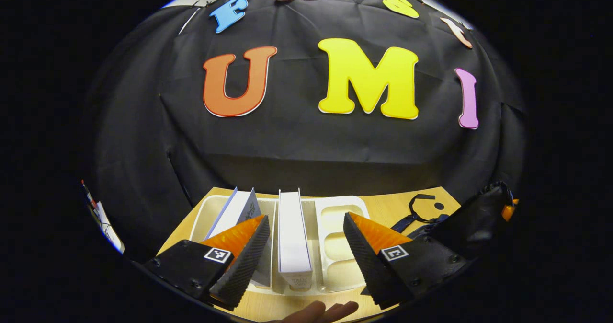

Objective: Open the schoolbag, grab two books from the bookshelf and put them into the schoolbag.

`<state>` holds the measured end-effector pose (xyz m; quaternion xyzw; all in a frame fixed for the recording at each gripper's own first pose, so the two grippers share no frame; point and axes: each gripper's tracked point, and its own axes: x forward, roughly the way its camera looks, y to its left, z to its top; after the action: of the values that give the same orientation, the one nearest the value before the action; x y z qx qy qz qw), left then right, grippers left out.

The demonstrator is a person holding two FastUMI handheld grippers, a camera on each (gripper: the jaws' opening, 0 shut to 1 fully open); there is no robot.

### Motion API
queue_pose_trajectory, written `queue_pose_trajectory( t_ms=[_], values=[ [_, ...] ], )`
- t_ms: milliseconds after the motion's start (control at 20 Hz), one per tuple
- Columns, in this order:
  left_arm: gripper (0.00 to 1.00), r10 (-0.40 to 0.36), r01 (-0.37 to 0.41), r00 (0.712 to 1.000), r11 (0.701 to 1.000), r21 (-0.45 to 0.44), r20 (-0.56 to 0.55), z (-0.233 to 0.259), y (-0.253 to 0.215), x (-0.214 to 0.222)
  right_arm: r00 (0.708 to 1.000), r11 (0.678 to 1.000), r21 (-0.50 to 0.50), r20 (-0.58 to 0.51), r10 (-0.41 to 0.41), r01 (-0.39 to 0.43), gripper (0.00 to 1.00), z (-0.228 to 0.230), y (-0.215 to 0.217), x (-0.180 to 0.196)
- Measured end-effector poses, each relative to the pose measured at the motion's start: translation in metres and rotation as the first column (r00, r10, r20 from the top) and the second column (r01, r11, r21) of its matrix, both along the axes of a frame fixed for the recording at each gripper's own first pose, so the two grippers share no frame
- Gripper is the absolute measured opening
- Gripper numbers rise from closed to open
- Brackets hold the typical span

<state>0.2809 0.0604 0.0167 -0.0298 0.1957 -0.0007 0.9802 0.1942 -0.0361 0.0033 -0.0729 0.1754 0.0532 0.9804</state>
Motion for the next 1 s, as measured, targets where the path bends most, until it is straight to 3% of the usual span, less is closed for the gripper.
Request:
queue_pose_trajectory(
  t_ms=[250,500,750,900,1000],
  values=[
    [0.98,-0.030,0.038,0.978,0.999,0.036,-0.204,-0.029,0.003,0.022,1.000,1.000,0.011,0.011,0.010,-0.010,0.00,-0.003,-0.006,-0.003],
    [0.90,-0.023,0.060,0.904,0.996,0.072,-0.427,-0.057,0.012,0.022,1.000,1.000,0.026,0.026,0.017,-0.018,0.00,-0.003,-0.013,-0.006],
    [0.70,-0.065,0.120,0.802,0.991,0.053,-0.594,-0.079,0.000,0.014,0.999,0.999,0.049,0.035,0.021,-0.022,0.00,-0.005,-0.015,-0.007],
    [0.58,-0.045,0.097,0.769,0.994,0.047,-0.638,-0.098,0.004,0.016,0.999,0.998,0.058,0.027,0.021,-0.023,0.00,-0.011,-0.017,-0.009],
    [0.55,-0.037,0.082,0.764,0.996,0.039,-0.644,-0.099,0.006,0.013,0.999,0.998,0.055,0.029,0.023,-0.024,0.00,-0.012,-0.019,-0.010]
  ],
)
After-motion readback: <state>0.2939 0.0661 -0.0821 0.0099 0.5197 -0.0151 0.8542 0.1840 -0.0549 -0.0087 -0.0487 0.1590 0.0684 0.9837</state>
